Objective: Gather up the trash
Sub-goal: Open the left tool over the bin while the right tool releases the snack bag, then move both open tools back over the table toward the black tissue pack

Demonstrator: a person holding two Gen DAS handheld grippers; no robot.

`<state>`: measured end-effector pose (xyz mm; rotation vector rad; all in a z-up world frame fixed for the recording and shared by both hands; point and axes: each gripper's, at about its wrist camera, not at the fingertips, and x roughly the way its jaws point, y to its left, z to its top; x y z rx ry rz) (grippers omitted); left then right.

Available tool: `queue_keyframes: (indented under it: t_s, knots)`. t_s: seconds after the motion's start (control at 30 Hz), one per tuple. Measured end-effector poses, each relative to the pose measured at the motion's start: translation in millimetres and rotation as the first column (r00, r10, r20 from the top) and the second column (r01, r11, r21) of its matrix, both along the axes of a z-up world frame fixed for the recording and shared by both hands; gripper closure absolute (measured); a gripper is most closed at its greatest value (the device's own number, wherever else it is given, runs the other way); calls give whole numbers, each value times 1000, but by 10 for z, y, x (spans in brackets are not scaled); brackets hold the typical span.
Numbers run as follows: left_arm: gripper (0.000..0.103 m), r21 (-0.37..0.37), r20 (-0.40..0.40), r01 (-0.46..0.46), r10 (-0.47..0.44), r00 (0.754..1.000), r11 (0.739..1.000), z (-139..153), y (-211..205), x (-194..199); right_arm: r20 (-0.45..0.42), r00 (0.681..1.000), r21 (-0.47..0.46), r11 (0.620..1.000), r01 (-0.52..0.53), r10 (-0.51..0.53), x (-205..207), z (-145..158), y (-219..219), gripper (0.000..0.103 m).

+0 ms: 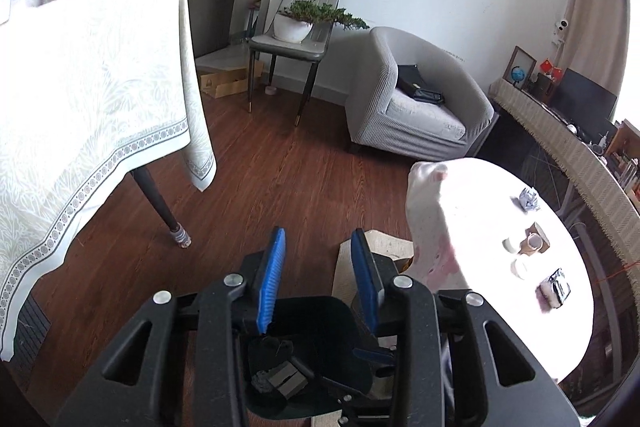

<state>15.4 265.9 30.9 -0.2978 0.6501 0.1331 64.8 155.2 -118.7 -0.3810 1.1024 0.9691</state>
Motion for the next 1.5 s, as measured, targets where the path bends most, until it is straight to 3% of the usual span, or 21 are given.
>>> queue_keyframes:
  t_s: [0.33,0.9,1.03,1.2,1.5]
  knots:
    - [64,1,30,18,-18,999,1000,110,-261,132,97,995,99,995,19,-28,4,573,-409,54]
    - [53,17,35,97,-98,995,995,118,-995,425,176,965,178,970,165,-197,175,946,-1379,54]
    - [44,30,29,117,-118,993,993,95,-1189,497,188,947,208,953,221,-260,221,969,-1588,54]
    - [41,39,16,145,-146,989,989,41,-1398,576,218,920,217,935,280,-326,294,990,-1875,53]
    - [33,61,-8,193,-193,981,979,-59,-1787,695,247,862,239,889,390,-444,364,1018,-2515,40]
